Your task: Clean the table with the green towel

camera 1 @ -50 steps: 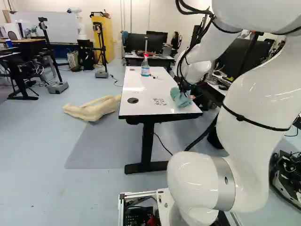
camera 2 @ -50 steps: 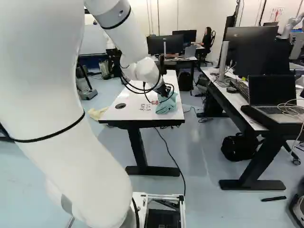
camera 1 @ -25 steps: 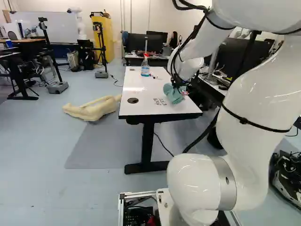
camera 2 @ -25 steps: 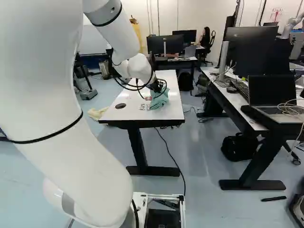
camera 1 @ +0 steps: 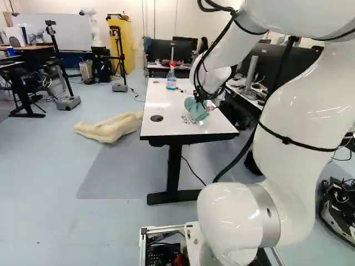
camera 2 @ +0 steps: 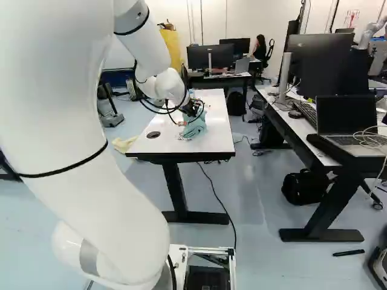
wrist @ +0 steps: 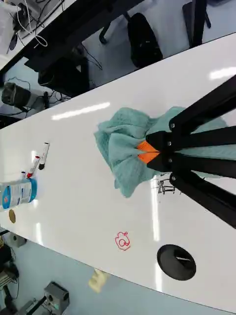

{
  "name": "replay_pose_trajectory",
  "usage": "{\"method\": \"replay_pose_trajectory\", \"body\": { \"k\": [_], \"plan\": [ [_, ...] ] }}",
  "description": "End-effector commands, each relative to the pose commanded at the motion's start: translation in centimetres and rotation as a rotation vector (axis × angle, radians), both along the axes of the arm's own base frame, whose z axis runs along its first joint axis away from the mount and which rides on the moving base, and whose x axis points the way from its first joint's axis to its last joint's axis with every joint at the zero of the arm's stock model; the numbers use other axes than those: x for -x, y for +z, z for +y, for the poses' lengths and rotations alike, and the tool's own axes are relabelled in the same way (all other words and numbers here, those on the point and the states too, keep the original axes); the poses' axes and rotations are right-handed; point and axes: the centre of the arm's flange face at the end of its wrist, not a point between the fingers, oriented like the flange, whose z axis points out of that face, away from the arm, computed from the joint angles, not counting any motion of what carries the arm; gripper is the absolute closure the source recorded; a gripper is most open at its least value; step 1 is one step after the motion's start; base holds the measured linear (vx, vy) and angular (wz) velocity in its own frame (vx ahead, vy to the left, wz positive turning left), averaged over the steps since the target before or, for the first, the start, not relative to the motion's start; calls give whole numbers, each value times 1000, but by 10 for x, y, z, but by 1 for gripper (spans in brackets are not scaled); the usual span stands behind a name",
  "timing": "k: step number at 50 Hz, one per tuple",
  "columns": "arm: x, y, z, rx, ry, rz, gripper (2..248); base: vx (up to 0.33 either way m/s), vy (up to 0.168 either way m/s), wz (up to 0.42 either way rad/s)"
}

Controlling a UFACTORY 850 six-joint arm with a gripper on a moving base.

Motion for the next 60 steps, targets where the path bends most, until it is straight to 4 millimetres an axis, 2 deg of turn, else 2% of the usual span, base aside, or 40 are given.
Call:
{"method": "replay_pose_trajectory", "body": {
  "k": [13, 55, 60],
  "plan": [
    [-3, -9, 0, -2, 0, 17, 229, 0, 0, 0],
    [-18, -59, -2, -11, 0, 111, 229, 0, 0, 0],
    [-18, -59, -2, -11, 0, 111, 229, 0, 0, 0]
  ]
}}
